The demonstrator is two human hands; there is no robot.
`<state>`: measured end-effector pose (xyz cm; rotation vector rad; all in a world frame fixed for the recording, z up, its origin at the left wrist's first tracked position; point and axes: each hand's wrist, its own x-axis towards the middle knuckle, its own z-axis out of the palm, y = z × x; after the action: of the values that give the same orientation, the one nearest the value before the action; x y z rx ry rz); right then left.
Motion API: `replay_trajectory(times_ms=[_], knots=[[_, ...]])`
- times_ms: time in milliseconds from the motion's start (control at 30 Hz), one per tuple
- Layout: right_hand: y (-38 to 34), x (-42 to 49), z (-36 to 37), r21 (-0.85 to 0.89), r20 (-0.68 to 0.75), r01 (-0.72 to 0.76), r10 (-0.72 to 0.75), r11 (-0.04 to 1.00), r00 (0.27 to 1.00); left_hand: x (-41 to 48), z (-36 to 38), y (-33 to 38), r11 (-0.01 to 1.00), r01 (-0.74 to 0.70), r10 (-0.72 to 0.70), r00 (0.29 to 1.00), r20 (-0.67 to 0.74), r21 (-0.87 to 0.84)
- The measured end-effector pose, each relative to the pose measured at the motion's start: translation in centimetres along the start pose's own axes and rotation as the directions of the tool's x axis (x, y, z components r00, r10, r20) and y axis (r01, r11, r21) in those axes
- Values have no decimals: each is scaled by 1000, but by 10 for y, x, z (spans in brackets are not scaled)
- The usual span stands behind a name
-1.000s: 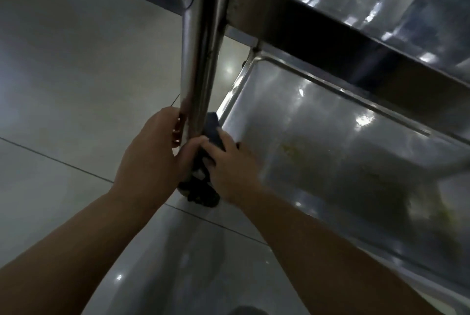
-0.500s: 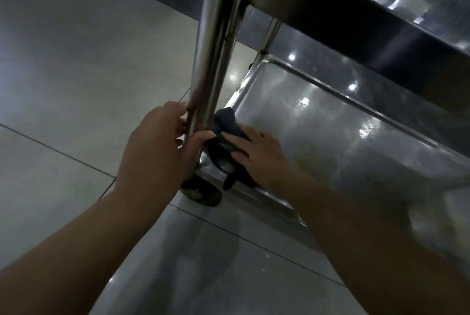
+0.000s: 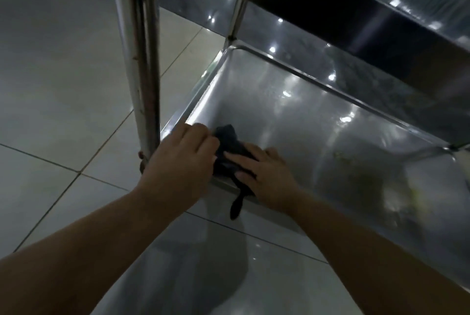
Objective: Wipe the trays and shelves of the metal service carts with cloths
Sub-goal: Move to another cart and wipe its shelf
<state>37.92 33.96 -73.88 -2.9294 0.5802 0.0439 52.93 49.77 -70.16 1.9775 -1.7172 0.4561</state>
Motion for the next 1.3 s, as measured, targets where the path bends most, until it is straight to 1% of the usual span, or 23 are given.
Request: replay_trajectory(times_ms=[67, 133, 200, 233, 267, 333, 400, 467, 500, 567, 633, 667, 700, 733, 833, 900, 933, 1000, 1067, 1133, 1167, 1233, 1300], knots=[[28, -11, -3, 30, -47, -9, 10, 1000, 999, 4, 14, 6, 996, -81, 84, 990, 112, -30], [66, -14, -9, 38, -114, -312, 315, 949, 942, 5, 27, 12, 994, -79, 100, 938, 332, -76], [92, -9, -13, 125, -95, -672, 683, 730, 724, 3, 40, 12, 995, -83, 100, 905, 413, -59], [92, -4, -12, 104, -71, -755, 762, 647, 643, 3, 43, 12, 992, -116, 123, 893, 432, -41], [83, 1, -9, 48, -54, -775, 776, 630, 628, 3, 45, 12, 990, -137, 131, 874, 468, -22], [55, 5, 0, 50, -76, -665, 667, 745, 741, 5, 46, 9, 1000, -15, 17, 845, 534, -8], [36, -6, 4, 70, -93, -385, 390, 920, 916, 6, 49, 5, 997, 77, -56, 837, 545, -16], [50, -17, -4, 93, -48, -173, 178, 981, 983, 7, 51, 3, 999, 42, -37, 830, 557, 3], [68, -22, -8, 89, -52, -180, 185, 980, 981, 9, 52, 4, 999, 31, -37, 830, 557, 20], [102, -32, -15, 118, -77, -458, 468, 881, 880, 12, 54, 8, 998, 23, -49, 830, 556, 53], [115, -40, -17, 151, -77, -757, 771, 636, 632, 15, 57, 12, 997, 4, -44, 833, 552, 73], [109, -40, -15, 106, -77, -814, 821, 571, 566, 17, 58, 14, 997, -14, -27, 833, 553, 70], [98, -39, -13, 60, -65, -816, 818, 576, 572, 19, 58, 15, 997, -32, -8, 833, 553, 64], [84, -38, -10, 67, -47, -767, 770, 638, 636, 21, 58, 15, 996, -50, 3, 830, 558, 69], [38, -54, -3, 168, -44, -395, 407, 903, 912, 24, 58, 13, 991, -92, 22, 814, 581, 92], [34, -74, -4, 229, -57, -236, 255, 944, 965, 24, 59, 13, 990, -106, 32, 798, 601, 89], [44, -81, -7, 245, -60, -244, 266, 938, 962, 24, 60, 14, 990, -109, 35, 799, 600, 87], [73, -91, -10, 195, -49, -427, 443, 883, 895, 23, 59, 13, 993, -87, 27, 809, 588, 74], [97, -89, -15, 153, -61, -685, 699, 712, 713, 22, 59, 12, 995, -65, 11, 817, 577, 73], [97, -79, -15, 162, -73, -832, 847, 531, 526, 21, 59, 12, 996, -42, -10, 822, 569, 77], [88, -74, -12, 152, -65, -846, 859, 511, 507, 21, 58, 13, 996, -34, -17, 821, 570, 79], [63, -73, -6, 120, -83, -738, 748, 664, 659, 21, 57, 14, 994, -39, -25, 820, 572, 99], [46, -88, -4, 144, -99, -475, 490, 868, 866, 21, 56, 16, 992, -37, -39, 815, 579, 119]])
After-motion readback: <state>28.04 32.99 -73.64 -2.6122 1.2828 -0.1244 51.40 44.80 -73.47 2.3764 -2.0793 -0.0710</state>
